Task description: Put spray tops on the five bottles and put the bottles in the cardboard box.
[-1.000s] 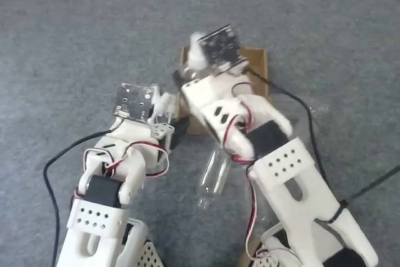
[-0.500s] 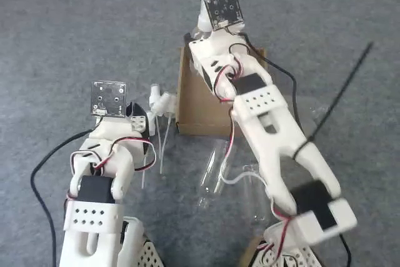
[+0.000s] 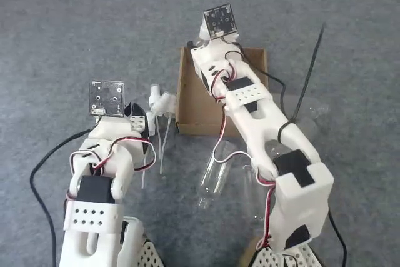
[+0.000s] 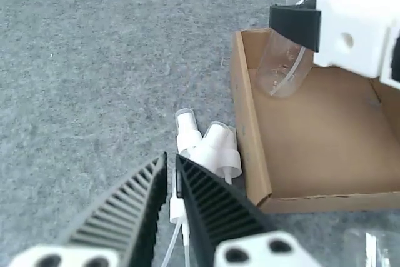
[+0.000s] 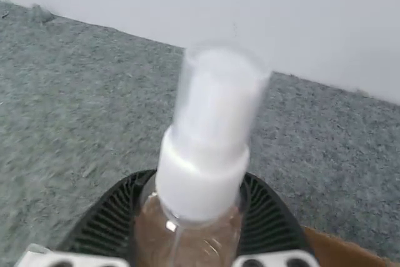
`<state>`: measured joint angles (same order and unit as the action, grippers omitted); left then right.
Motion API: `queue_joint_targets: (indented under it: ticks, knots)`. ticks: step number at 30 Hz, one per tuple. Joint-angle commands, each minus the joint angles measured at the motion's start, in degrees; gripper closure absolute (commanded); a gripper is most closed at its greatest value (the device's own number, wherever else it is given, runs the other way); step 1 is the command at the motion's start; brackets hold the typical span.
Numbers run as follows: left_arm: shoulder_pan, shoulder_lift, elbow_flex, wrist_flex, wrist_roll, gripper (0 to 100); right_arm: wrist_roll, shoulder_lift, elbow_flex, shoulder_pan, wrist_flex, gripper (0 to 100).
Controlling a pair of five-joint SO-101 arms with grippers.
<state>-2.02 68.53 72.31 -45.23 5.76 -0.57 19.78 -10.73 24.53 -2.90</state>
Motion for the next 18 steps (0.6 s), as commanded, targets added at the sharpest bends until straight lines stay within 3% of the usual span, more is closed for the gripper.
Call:
queue_joint_targets:
  ticks: [1, 18]
  knots:
    - [0.18, 1.14, -0.22, 1.67, 0.62, 99, -0.62, 0.4, 4.04, -0.31, 3.12, 99.3]
    - [-0.18, 1.14, -0.22, 1.58, 0.62, 99, -0.26, 4.79, 3.96, 2.15, 4.44, 99.1]
